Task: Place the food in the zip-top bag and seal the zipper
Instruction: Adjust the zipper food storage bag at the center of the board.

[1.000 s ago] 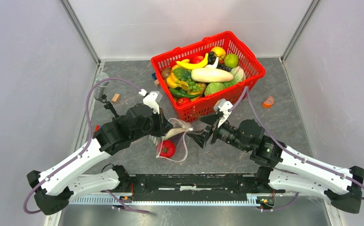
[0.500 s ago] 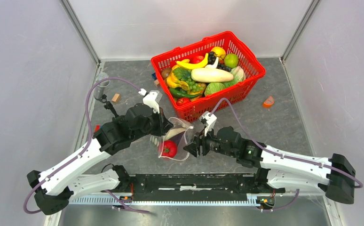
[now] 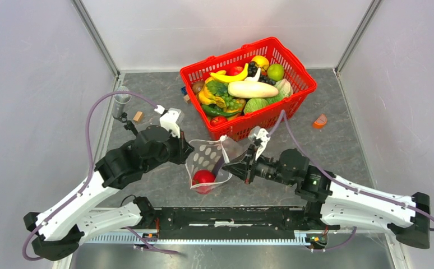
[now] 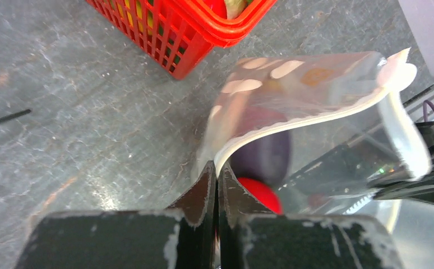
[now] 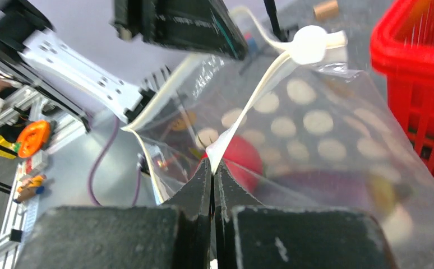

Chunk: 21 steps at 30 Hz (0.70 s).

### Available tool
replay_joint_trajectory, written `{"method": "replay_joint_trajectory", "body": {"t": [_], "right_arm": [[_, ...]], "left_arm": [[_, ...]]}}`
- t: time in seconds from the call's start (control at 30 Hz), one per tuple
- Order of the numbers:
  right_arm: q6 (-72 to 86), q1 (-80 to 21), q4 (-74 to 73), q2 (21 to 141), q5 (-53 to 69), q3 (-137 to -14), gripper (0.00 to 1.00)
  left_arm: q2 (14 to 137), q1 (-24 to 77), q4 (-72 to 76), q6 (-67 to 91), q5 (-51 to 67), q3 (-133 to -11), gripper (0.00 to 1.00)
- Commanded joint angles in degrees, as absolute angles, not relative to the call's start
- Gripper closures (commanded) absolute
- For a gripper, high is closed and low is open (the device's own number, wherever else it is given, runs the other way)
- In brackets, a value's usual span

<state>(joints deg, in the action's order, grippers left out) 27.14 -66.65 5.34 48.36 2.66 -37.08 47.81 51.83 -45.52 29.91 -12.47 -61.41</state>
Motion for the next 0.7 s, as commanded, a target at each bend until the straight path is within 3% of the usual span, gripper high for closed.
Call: {"method": "replay_joint_trajectory", "body": {"t": [0.0, 0.17, 0.4, 0.5, 0.6, 0.67], "right_arm": [[22.7, -67.0, 3.8, 47.7, 0.9, -43.6, 1.0], [20.6, -67.0, -0.5, 54.3, 1.6, -47.1, 0.97], [20.3, -66.8, 15.3, 54.6, 7.8, -44.1, 0.97], [21.2, -65.5, 13.9, 57.3, 7.3, -44.9, 0.96], [22.5, -64.6, 15.8, 60.7, 17.1, -46.1, 0.95], [24.5, -64.6, 20.9, 61.7, 22.8, -44.9, 0.93]], "left_arm": [[45.7, 51.7, -50.4, 22.1, -13.6, -67.7, 0.98], [44.8, 51.7, -51.3, 21.9, -8.0, -70.4, 0.98], [48.6, 51.7, -61.8, 21.0, 1.7, -76.2, 0.98], [49.2, 51.7, -63.6, 21.8, 3.4, -75.6, 0.98], [49.1, 51.7, -63.5, 21.8, 11.7, -76.3, 0.98], [48.7, 51.7, -64.1, 22.3, 11.3, -76.9, 0.98]]}}
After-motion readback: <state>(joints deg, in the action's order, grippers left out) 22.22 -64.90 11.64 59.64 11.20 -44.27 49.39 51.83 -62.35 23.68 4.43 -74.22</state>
